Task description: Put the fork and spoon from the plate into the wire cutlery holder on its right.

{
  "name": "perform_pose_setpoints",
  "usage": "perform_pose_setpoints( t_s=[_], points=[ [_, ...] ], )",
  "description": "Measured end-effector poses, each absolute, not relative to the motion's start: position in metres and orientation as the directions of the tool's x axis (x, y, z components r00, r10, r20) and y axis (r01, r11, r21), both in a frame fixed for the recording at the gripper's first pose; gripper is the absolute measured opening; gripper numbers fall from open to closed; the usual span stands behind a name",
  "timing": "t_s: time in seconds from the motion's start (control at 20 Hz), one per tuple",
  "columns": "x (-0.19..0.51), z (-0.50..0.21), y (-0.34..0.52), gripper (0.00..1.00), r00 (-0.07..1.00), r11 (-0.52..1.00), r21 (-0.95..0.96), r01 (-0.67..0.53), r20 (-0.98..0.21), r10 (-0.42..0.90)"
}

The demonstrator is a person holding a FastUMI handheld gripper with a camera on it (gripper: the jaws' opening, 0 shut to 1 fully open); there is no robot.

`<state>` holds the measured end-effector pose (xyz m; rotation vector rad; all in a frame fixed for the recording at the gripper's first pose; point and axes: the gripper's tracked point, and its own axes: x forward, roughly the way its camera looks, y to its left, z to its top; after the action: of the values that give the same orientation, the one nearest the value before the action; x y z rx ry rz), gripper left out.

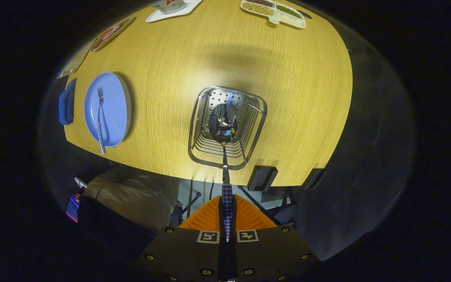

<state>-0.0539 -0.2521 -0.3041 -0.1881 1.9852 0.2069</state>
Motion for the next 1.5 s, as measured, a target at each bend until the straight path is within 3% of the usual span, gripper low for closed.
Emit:
perform_pose_setpoints(
  t_s=[0.4, 0.95, 1.0, 1.1, 1.5],
  points=[
    [-0.030, -0.321, -0.245, 0.09, -0.443, 0.969, 0.039, -0.243, -0.893, -0.075],
    [-0.017, -0.305, -0.247, 0.13, -0.373, 0.979, 0.023, -0.202, -0.926, -0.055],
    [-0.018, -0.302, -0.246, 0.14, -0.361, 0.981, 0.028, -0.191, -0.932, -0.044],
    [-0.017, -0.292, -0.245, 0.39, -0.330, 0.984, 0.034, -0.178, -0.944, -0.027],
    [-0.049, -0.245, -0.214, 0.39, -0.209, 0.975, 0.072, -0.211, -0.978, 0.027]
  ],
)
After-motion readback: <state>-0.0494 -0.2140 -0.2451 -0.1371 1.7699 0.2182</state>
